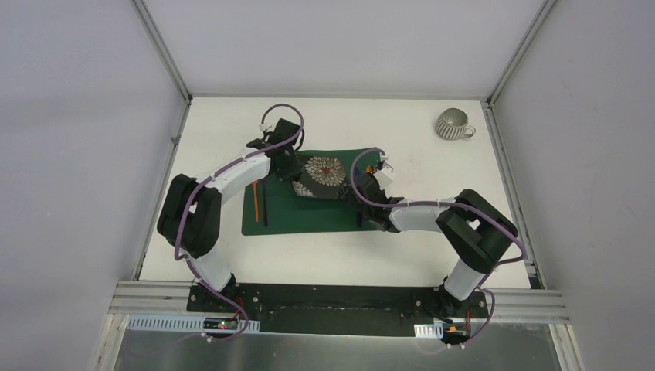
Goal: Set the dinner table for one person
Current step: Place the plate on the napkin.
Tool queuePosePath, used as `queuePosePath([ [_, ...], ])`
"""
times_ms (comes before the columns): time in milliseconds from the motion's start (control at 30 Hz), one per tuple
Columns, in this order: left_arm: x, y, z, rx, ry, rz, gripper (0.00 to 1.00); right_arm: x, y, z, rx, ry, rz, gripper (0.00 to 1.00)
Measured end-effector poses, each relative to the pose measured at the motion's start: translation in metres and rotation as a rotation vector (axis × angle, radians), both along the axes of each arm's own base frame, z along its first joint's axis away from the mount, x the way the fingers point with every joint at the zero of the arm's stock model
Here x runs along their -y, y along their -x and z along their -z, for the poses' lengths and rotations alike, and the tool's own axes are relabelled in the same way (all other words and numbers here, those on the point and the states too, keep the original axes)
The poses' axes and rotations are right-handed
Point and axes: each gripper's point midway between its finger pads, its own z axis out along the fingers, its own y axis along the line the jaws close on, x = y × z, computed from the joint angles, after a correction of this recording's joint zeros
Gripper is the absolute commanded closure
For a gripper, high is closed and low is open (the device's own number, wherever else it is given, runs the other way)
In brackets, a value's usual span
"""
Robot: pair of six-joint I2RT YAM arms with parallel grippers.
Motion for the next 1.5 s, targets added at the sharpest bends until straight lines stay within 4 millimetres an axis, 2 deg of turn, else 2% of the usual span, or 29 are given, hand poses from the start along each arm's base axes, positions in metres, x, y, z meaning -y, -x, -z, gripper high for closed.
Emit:
queuePosePath([
  [600,-0.009,-0.006,0.012,-0.015,-0.013,0.014,0.99,-0.009,0.001,0.002,0.005,0.024,-0.011,1.00],
  [667,-0.009,-0.005,0.014,-0.016,-0.014,0.014,0.89,-0.010,0.001,0.003,0.004,0.026,-0.010,1.00],
  [733,-0.011,-0.005,0.016,-0.013,-0.016,0.010,0.72,-0.010,0.000,0.003,0.003,0.028,-0.012,1.00],
  [767,-0.011,-0.004,0.017,-0.011,-0.017,0.009,0.68,-0.010,0.000,0.003,0.002,0.029,-0.013,1.00],
  [867,-0.013,-0.004,0.019,-0.006,-0.022,0.004,0.67,-0.013,0.000,0.004,-0.002,0.030,-0.020,1.00],
  [967,-0.016,-0.004,0.023,-0.005,-0.036,-0.005,0.59,-0.015,-0.001,0.006,-0.003,0.028,-0.028,1.00],
  [1100,-0.022,-0.001,0.026,-0.013,-0.061,-0.014,0.58,-0.023,0.000,0.006,-0.009,0.018,-0.059,1.00],
  [1167,-0.025,-0.001,0.026,-0.016,-0.070,-0.021,0.44,-0.025,-0.001,0.006,-0.010,0.015,-0.067,1.00],
  [1267,-0.031,0.007,0.032,-0.053,-0.092,-0.019,0.34,-0.036,0.005,0.007,-0.025,0.000,-0.120,1.00],
  [1367,-0.037,0.017,0.037,-0.094,-0.116,-0.013,0.15,-0.046,0.014,0.010,-0.042,-0.016,-0.166,1.00],
  [1500,-0.043,0.031,0.043,-0.152,-0.144,-0.007,0.01,-0.060,0.027,0.012,-0.067,-0.035,-0.235,1.00],
])
